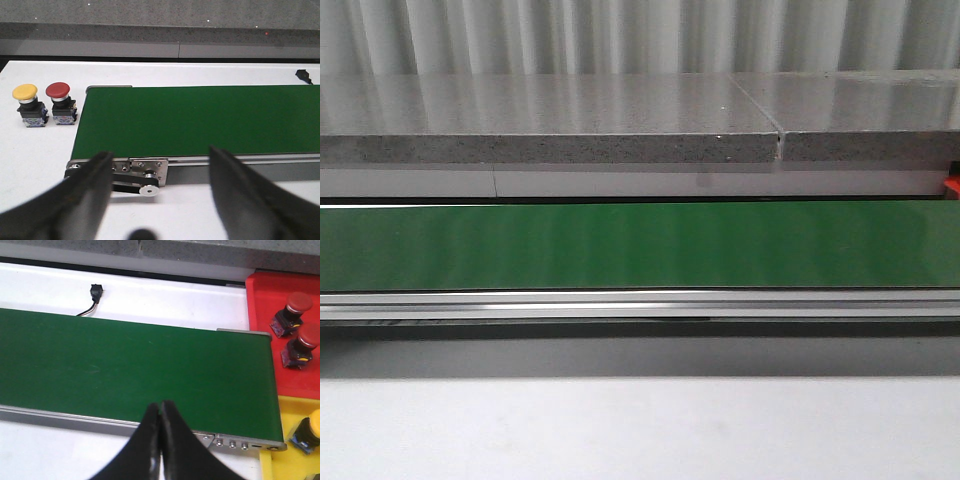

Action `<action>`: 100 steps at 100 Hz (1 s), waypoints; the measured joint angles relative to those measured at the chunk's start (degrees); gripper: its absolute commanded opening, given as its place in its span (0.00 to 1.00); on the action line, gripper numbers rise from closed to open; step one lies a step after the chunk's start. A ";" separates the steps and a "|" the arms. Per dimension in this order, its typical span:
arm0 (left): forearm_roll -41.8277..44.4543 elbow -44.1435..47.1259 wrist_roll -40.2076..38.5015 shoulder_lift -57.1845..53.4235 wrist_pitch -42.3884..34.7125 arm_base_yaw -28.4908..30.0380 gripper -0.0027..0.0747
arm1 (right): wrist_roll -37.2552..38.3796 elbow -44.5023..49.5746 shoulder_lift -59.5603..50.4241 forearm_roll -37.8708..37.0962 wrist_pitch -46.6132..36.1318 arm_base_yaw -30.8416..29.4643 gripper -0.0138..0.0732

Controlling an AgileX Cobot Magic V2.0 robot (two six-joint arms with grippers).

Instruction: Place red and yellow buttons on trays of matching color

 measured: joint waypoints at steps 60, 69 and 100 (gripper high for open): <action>12.22 -5.75 -20.25 18.19 -4.17 0.00 0.86 | 0.00 0.00 0.00 0.00 0.00 0.00 0.05; 16.20 -8.81 -24.53 24.64 -5.44 0.00 0.86 | 0.00 0.00 0.00 0.00 0.00 0.00 0.05; 19.70 -21.39 -30.78 48.28 -7.67 3.74 0.86 | 0.00 0.00 0.00 0.00 0.08 0.00 0.05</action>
